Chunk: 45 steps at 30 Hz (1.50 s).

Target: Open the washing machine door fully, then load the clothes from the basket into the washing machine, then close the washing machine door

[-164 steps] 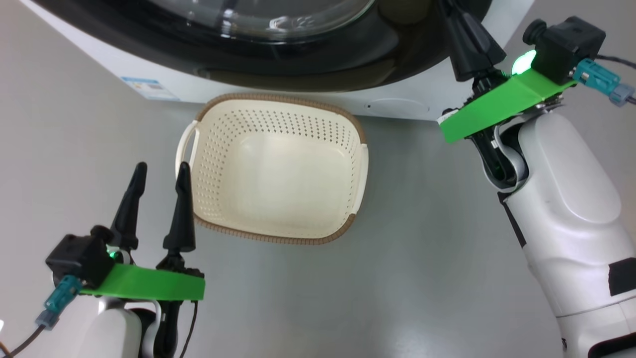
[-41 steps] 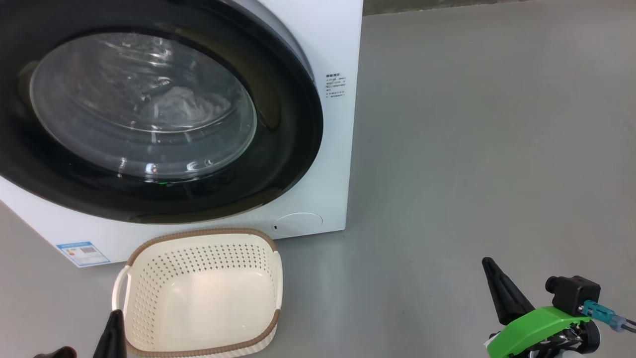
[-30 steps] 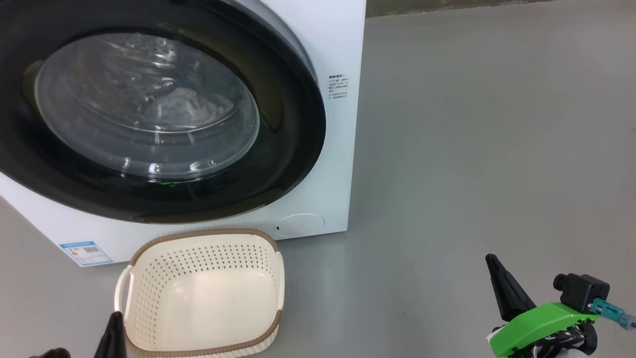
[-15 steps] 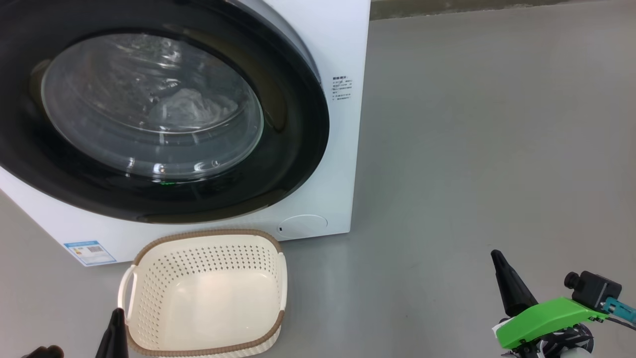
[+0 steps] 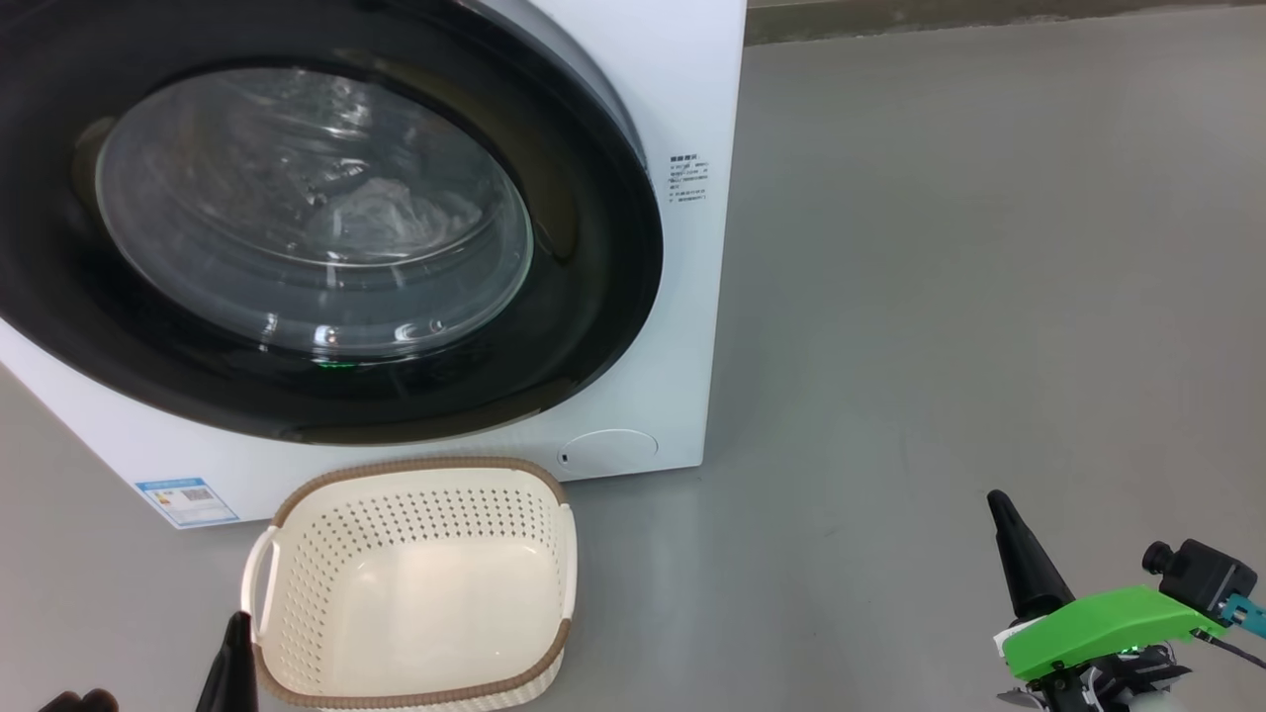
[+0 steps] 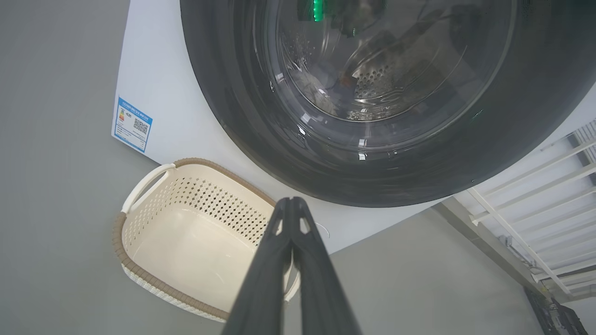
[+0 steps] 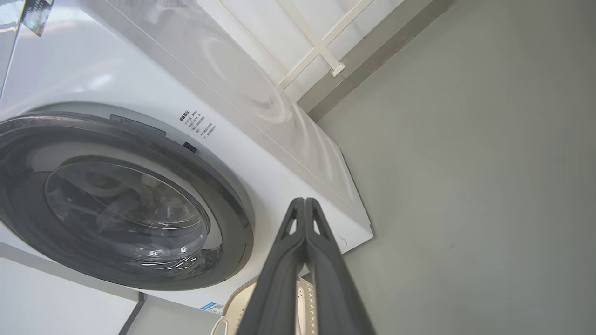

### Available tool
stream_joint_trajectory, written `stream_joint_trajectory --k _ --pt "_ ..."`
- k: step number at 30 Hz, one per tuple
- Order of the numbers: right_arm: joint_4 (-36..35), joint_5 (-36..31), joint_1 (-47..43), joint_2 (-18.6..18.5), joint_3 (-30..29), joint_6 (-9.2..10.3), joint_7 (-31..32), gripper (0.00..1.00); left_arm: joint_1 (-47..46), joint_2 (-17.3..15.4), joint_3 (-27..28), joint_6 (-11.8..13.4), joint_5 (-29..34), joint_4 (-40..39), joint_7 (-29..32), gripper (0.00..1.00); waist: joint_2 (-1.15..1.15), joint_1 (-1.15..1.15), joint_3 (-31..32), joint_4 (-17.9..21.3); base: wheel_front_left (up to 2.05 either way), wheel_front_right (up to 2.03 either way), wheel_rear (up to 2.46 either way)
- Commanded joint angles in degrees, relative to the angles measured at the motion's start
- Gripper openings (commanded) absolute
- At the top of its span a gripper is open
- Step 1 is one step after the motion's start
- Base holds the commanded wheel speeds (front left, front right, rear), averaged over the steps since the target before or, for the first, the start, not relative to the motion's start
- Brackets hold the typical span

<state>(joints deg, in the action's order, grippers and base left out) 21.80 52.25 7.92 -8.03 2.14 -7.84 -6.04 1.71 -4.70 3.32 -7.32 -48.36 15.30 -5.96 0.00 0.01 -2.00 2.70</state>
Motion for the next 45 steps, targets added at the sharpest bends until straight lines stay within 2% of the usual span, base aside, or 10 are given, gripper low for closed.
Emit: stream_joint_trajectory --k 1,45 --pt "-1.85 1.84 0.06 -0.16 -0.20 0.15 0.36 0.00 -2.81 -0.63 1.26 -0.07 -1.70 -1.18 0.52 0.00 0.00 -0.01 0.05 -0.07 0.00 0.00 0.00" --pt "-5.53 25.50 -1.06 3.05 -5.36 0.27 7.84 0.00 -5.96 0.89 2.49 -0.13 -27.78 -1.23 7.93 0.00 0.00 -0.01 1.15 -1.70 0.00 0.00 0.00"
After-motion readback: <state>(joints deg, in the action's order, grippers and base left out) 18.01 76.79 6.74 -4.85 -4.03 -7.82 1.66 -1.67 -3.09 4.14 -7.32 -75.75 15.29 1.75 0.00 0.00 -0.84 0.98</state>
